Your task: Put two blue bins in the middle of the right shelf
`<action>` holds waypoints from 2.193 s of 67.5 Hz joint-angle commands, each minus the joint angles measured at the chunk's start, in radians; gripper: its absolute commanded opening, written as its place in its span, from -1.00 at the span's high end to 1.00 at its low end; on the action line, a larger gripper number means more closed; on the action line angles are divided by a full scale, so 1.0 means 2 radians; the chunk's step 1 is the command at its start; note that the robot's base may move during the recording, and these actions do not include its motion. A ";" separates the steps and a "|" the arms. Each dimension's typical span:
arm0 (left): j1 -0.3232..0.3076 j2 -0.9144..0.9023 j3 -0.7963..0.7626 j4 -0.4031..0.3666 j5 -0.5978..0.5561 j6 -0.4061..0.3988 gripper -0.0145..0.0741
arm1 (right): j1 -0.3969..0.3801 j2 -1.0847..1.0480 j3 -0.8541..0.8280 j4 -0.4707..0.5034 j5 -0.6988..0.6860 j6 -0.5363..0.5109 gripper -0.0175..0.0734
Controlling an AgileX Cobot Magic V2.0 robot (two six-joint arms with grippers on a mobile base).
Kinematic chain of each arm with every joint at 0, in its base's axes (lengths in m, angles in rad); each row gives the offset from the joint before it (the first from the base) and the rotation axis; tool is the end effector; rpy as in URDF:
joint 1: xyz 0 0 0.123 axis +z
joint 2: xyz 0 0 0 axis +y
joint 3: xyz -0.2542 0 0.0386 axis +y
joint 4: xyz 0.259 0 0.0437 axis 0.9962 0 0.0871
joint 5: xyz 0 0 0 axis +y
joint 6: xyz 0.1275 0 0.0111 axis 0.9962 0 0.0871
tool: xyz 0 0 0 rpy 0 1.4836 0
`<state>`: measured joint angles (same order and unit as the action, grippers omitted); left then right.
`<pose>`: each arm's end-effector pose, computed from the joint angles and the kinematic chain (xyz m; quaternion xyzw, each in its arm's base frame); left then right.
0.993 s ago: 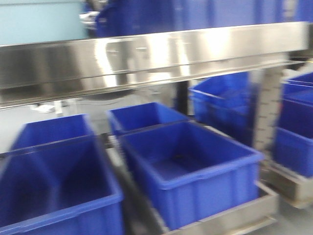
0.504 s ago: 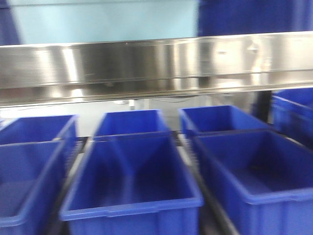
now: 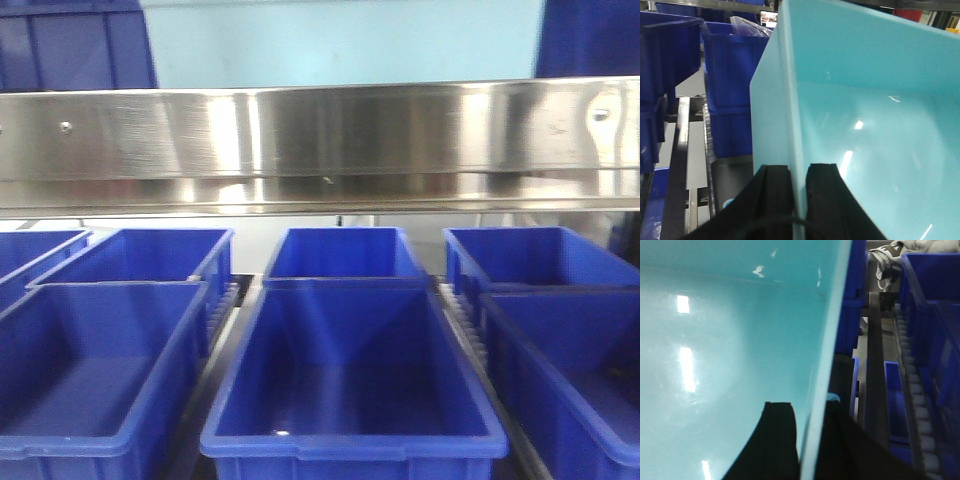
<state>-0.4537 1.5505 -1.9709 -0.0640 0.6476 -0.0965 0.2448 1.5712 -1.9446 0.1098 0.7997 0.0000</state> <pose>0.3382 -0.1704 0.5058 0.1275 0.7436 -0.2082 0.6224 0.3705 0.1029 0.4702 -0.0911 0.8100 0.1242 0.5658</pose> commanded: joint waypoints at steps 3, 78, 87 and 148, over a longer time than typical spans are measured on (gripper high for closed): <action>0.000 -0.008 -0.006 -0.005 -0.032 0.003 0.92 | -0.002 -0.002 -0.003 -0.009 -0.016 -0.008 0.95; 0.000 -0.008 -0.006 -0.005 -0.032 0.003 0.92 | -0.002 -0.002 -0.003 -0.009 -0.016 -0.008 0.95; 0.000 -0.008 -0.006 -0.005 -0.032 0.003 0.92 | -0.002 -0.002 -0.003 -0.009 -0.016 -0.008 0.95; 0.000 -0.008 -0.006 -0.006 -0.031 0.003 0.92 | -0.002 -0.002 -0.003 -0.009 -0.016 -0.008 0.95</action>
<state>-0.4537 1.5505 -1.9709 -0.0640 0.6476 -0.0965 0.2448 1.5712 -1.9446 0.1077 0.7997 0.0000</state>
